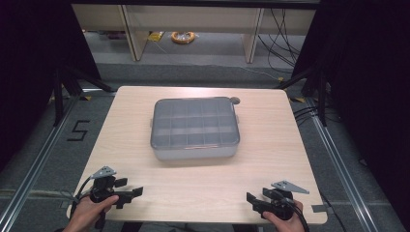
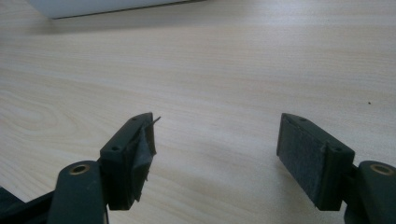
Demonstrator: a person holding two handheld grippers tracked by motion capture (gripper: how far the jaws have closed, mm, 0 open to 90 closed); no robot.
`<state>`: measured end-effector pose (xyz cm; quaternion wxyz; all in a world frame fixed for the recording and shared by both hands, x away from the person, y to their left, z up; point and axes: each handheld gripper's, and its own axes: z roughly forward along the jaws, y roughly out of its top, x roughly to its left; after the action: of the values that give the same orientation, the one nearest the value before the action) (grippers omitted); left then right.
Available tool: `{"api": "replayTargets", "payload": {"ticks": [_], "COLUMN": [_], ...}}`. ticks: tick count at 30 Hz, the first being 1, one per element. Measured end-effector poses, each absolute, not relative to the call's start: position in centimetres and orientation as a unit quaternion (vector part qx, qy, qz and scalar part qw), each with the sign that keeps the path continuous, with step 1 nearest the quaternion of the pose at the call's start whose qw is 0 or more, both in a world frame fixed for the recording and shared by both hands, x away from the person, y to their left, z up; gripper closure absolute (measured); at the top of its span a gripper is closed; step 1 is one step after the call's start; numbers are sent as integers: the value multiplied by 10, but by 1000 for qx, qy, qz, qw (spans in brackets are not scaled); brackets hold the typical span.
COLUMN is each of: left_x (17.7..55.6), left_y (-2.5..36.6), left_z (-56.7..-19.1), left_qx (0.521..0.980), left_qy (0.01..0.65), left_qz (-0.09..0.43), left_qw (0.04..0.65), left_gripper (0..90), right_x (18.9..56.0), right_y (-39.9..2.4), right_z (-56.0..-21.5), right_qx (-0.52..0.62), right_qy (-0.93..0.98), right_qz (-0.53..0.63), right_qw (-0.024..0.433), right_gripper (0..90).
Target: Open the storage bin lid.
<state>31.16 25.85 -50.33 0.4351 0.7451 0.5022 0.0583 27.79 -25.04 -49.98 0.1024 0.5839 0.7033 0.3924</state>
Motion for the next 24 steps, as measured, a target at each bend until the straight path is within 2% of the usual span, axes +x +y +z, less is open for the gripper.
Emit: {"api": "replayTargets", "payload": {"ticks": [4, 5, 7, 10, 17, 18, 22, 24], "left_x": [311, 311, 311, 311, 312, 312, 312, 313], "left_y": [259, 259, 259, 259, 260, 260, 261, 261], "left_z": [-503, -503, -503, -503, -502, -502, -501, -501], "left_qx": [743, 743, 742, 742, 739, 739, 735, 732], "left_qy": [505, 505, 506, 506, 508, 508, 511, 514], "left_qz": [60, 60, 60, 60, 58, 58, 51, 49], "left_qw": [435, 436, 436, 435, 439, 439, 442, 445], "left_gripper": [149, 148, 148, 149, 149, 148, 148, 148], "right_x": [278, 280, 279, 281, 282, 279, 284, 284], "right_y": [-250, -253, -251, -254, -256, -254, -259, -258], "right_z": [-501, -502, -501, -501, -502, -499, -500, -500], "right_qx": [587, 571, 586, 574, 577, 595, 576, 584], "right_qy": [696, 707, 696, 705, 694, 683, 691, 678], "right_qz": [402, 402, 402, 399, 418, 412, 426, 436], "right_qw": [100, 114, 99, 114, 104, 91, 102, 91], "right_gripper": [288, 288, 288, 288, 286, 286, 286, 286]}}
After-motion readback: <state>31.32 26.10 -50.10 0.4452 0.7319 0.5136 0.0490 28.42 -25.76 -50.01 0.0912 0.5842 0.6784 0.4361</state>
